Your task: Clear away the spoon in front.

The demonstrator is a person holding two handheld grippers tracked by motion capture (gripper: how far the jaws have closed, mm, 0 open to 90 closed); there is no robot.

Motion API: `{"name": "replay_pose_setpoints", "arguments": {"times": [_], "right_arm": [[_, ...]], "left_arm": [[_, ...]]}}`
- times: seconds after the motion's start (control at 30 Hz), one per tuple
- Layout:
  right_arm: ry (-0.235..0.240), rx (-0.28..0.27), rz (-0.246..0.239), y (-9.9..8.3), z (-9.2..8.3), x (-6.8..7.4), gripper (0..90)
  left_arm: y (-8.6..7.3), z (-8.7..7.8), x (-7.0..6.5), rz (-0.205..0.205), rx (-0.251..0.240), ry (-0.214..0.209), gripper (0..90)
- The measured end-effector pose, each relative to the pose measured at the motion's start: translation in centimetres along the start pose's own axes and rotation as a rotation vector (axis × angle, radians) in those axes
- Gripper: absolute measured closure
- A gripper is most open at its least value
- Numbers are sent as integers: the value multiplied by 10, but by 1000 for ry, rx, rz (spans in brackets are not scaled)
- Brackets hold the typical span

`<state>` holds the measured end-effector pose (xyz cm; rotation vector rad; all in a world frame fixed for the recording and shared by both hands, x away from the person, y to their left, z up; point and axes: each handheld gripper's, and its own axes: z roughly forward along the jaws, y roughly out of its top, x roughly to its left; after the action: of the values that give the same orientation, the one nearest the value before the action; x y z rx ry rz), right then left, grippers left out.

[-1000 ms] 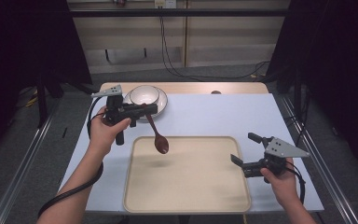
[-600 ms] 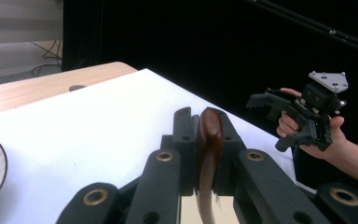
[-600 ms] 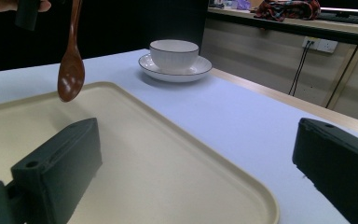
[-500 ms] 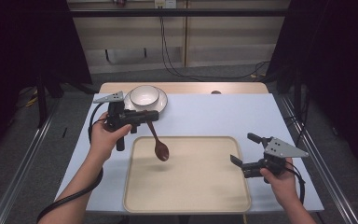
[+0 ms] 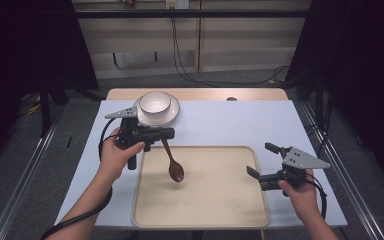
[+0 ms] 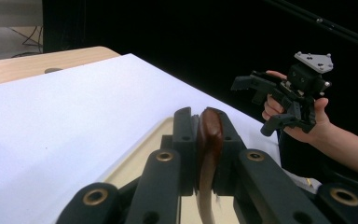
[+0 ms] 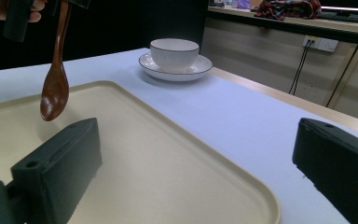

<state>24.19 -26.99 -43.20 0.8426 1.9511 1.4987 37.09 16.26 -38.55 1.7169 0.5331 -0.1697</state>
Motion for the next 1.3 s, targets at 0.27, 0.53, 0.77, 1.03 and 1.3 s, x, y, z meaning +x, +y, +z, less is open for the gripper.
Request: {"name": "replay_pose_setpoints", "arguments": {"times": [0.27,0.53,0.77,1.03,1.3], "right_arm": [[10,8,5,0,0,0,9],[12,8,7,0,1,0,9],[14,10,7,0,1,0,9],[16,11,3,0,1,0,9],[11,11,8,0,1,0,9]], "left_arm": [[-5,3,-5,8,14,-14,831],[-11,7,-12,-2,28,-44,831],[-18,10,-11,-13,41,-50,830],[-23,13,-12,-27,45,-60,830],[-30,17,-12,-35,63,-81,830]]}}
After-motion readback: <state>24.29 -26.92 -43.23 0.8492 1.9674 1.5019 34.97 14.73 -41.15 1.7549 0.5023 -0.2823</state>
